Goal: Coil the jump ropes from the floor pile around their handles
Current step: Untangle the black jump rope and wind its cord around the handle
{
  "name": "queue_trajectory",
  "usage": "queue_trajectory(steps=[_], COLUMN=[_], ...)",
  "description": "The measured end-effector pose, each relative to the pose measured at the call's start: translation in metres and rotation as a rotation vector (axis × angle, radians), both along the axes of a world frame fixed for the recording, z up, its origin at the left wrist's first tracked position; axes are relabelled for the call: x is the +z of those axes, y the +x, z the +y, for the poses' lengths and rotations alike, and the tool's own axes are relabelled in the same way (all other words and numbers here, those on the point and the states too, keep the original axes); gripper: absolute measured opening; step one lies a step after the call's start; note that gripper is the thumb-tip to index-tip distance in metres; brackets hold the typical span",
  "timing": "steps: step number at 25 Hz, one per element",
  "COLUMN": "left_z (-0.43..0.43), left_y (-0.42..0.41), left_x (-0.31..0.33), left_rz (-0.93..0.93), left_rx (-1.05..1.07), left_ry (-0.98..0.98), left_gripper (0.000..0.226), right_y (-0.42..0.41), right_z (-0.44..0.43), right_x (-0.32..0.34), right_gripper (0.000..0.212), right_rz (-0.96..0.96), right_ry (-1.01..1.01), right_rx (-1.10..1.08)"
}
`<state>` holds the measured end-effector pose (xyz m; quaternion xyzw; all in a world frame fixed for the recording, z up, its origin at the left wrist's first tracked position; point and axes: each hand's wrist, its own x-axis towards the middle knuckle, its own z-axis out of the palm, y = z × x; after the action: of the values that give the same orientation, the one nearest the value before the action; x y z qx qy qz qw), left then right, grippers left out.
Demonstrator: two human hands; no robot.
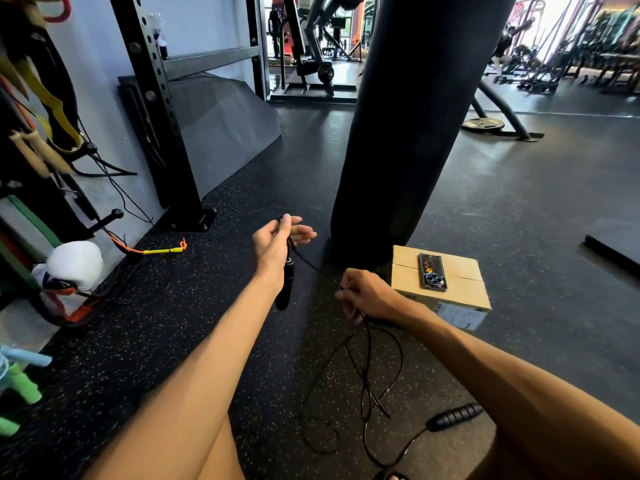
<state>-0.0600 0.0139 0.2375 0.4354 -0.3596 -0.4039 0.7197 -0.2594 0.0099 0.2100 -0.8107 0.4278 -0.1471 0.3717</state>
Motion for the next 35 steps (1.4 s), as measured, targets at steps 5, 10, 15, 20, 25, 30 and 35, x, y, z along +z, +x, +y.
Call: queue_trajectory(steps=[5,10,15,20,25,30,35], left_z=[0.0,0.01,0.018,0.02,0.02,0.012,0.004], left_y=[-0.002,-0.005,-0.01,-0.011,-0.018,-0.015,-0.017], left_x=[-0.014,-0.014,-0.012,0.001,0.014,0.023,0.015], left_rz=[-0.399,-0.592,-0.492,-0.094,0.278,0.49,0.31], left_rx=[0.01,-0.232,-0.563,-0.814,-0.729,-0.432,-0.115], left_ry=[0.063,0.191,0.303,0.254,0.143,0.025,-0.004], left_gripper=[0.03,0.034,0.049,0.044,0.037,0.038,0.036], right_y=[0.005,0.009,0.008,0.002,0.0,-0.005,0.008], right_z=[0.002,0.001,-0.006,-0.019,-0.026,-0.015,-0.005], right_x=[0.017,0.031,0.038,0.033,0.015,0.004,-0.001], right_gripper=[0.014,0.021,0.02,0.028,0.011,0.02,0.016], right_rz=[-0.068,-0.186,-0.255,-0.335,-0.31,-0.056,0.035], right_ry=[-0.491,-0.638,-0.617,-0.449,-0.186,-0.008,-0.144], right_rx=[0.108,0.075,-0.078,-0.227,-0.257,-0.179,-0.031])
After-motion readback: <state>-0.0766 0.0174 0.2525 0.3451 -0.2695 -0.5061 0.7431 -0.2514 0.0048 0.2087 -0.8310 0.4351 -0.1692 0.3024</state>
